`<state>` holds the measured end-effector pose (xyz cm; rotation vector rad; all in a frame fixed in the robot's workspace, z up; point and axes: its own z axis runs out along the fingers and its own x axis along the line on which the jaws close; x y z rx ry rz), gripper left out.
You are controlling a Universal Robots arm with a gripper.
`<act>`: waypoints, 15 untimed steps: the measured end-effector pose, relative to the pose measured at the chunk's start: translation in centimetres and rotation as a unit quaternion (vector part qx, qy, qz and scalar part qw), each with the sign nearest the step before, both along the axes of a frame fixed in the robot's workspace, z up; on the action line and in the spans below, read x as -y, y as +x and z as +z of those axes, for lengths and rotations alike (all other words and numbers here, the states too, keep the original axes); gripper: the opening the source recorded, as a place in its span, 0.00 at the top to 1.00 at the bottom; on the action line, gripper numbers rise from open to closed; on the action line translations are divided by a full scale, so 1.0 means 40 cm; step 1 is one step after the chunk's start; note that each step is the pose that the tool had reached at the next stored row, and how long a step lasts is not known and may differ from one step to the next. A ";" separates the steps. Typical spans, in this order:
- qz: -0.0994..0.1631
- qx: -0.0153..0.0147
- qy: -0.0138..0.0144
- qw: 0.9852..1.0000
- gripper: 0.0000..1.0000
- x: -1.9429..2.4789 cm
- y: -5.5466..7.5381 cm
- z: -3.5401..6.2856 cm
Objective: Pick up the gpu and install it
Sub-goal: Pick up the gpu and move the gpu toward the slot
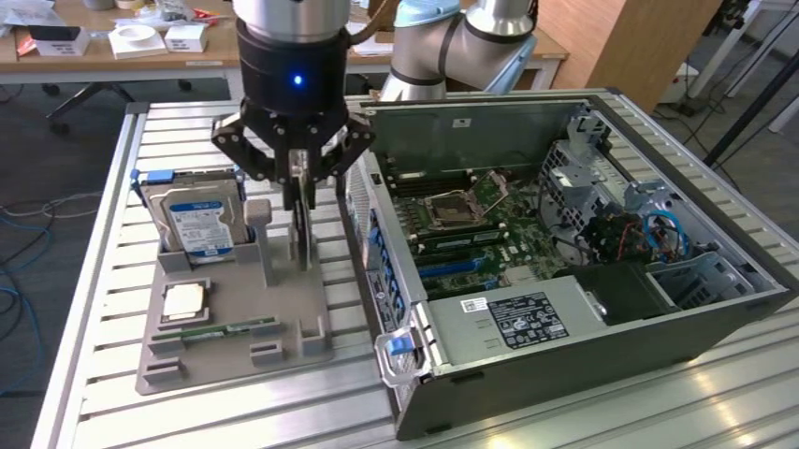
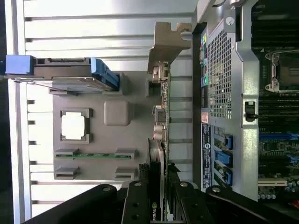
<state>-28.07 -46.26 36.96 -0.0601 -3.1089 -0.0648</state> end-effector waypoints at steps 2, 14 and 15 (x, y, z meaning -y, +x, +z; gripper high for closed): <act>0.000 0.000 0.000 1.000 0.74 0.000 0.000 0.023; 0.000 0.000 0.000 1.000 0.74 0.000 0.000 0.133; 0.000 0.000 0.000 1.000 0.74 0.000 0.000 0.139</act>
